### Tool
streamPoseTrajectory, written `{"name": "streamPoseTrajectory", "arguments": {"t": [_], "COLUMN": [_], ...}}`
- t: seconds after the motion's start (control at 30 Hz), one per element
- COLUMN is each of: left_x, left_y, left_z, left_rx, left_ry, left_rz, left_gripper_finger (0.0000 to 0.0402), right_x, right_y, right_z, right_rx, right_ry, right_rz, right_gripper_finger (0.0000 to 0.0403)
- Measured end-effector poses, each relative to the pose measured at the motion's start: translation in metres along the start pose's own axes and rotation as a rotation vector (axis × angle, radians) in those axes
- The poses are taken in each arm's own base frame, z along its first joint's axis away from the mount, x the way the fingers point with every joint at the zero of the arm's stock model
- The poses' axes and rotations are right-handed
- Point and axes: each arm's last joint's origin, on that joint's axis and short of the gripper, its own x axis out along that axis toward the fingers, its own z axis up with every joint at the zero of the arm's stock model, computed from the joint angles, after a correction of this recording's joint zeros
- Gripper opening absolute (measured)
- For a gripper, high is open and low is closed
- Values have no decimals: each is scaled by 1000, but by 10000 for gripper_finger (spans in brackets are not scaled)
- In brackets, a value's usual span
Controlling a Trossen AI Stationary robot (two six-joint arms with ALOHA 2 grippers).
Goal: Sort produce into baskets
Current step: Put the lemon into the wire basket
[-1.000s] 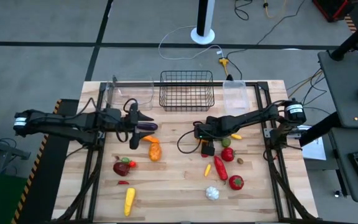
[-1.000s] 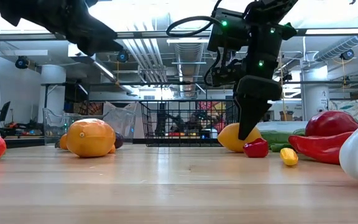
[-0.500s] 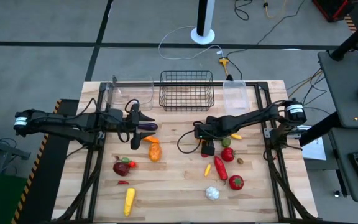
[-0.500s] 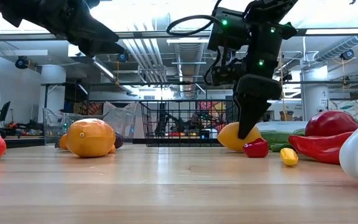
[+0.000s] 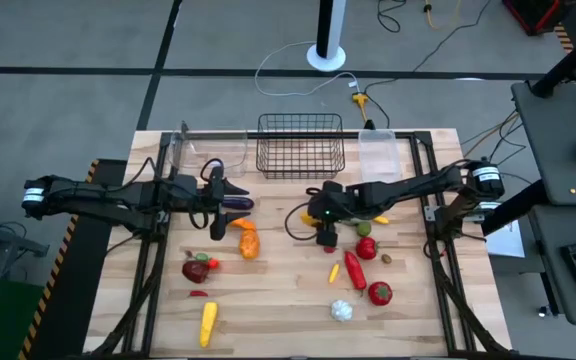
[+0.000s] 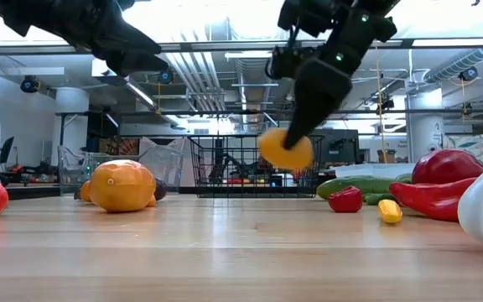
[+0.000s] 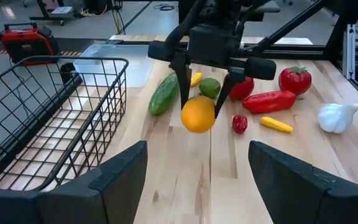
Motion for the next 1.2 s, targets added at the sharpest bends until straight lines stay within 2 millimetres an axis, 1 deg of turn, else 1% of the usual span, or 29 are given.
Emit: {"name": "streamPoseTrajectory", "arguments": {"t": [0.3,0.43,0.5,0.57,0.67,0.73,0.8,0.9,1.0,1.07,1.2], "left_x": [0,0,0,0,-2,-4,-8,-16,-25,-30,-35], "left_y": [0,0,1,2,3,3,3,4,5,6,7], "left_z": [6,7,7,7,7,8,9,11,12,13,15], "left_rx": [-8,-45,-76,-111,-152,-179,-201,-227,-236,-243,-247], "left_ry": [-61,-69,-70,-72,-78,-88,-99,-118,-137,-155,-176], "left_rz": [-2,4,42,72,80,78,76,73,88,103,108], "left_gripper_finger": [262,262,262,262,262,262,262,262,262,262,262], "right_x": [-1,-5,-8,-11,-19,-28,-39,-56,-75,-84,-94], "right_y": [3,3,0,-6,-25,-43,-63,-96,-128,-146,-170], "right_z": [24,36,43,50,65,77,89,99,101,99,93], "right_rx": [-74,-123,-147,-156,-127,-90,-11,119,227,271,321], "right_ry": [-253,-386,-457,-532,-579,-583,-577,-511,-416,-368,-316], "right_rz": [7,-3,-19,-52,-160,-212,-234,-262,-306,-335,-341], "right_gripper_finger": [220,220,220,220,221,221,221,221,221,221,221]}}
